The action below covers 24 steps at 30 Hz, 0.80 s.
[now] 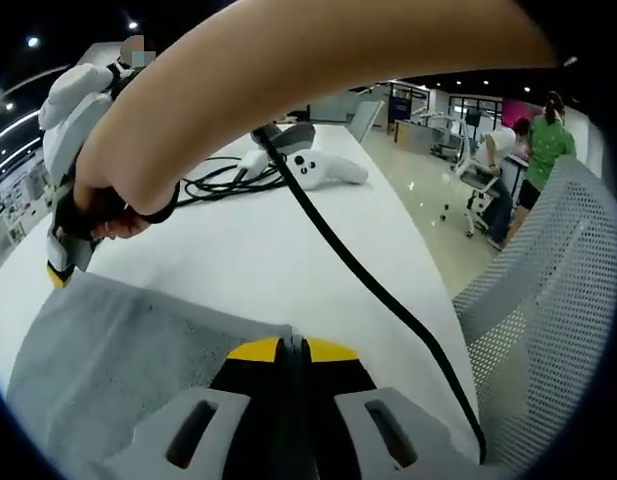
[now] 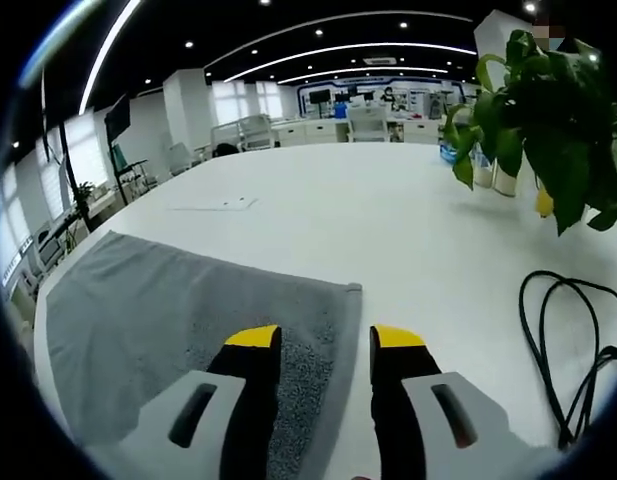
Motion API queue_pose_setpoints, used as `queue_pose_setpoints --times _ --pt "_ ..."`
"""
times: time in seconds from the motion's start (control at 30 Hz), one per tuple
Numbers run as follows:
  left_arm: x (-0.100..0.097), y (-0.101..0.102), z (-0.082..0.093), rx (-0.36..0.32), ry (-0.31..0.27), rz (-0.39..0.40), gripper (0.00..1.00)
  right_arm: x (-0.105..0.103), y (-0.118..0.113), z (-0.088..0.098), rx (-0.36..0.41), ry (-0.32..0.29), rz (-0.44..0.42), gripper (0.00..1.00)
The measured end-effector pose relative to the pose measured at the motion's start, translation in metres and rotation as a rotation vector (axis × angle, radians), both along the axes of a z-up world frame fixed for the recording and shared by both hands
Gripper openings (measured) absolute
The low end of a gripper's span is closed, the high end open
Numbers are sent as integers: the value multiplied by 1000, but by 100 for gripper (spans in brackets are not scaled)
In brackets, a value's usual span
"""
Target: Fold the towel on the table until its edges align and the towel forms a compact rectangular stack.
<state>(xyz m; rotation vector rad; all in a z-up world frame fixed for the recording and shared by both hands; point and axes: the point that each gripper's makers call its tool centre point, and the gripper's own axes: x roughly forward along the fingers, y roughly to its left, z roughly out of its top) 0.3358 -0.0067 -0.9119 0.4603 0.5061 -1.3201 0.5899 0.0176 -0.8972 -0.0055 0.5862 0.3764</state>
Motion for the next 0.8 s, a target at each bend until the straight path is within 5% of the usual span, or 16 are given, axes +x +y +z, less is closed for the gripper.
queue_pose_setpoints --times 0.57,0.6,0.8 --pt "1 0 0 -13 27 0 8 15 -8 -17 -40 15 -66 16" --pt "1 0 0 -13 27 -1 8 19 -8 -13 -54 -32 -51 13" --pt "1 1 0 -18 28 17 8 21 -1 -19 -59 -79 -26 6"
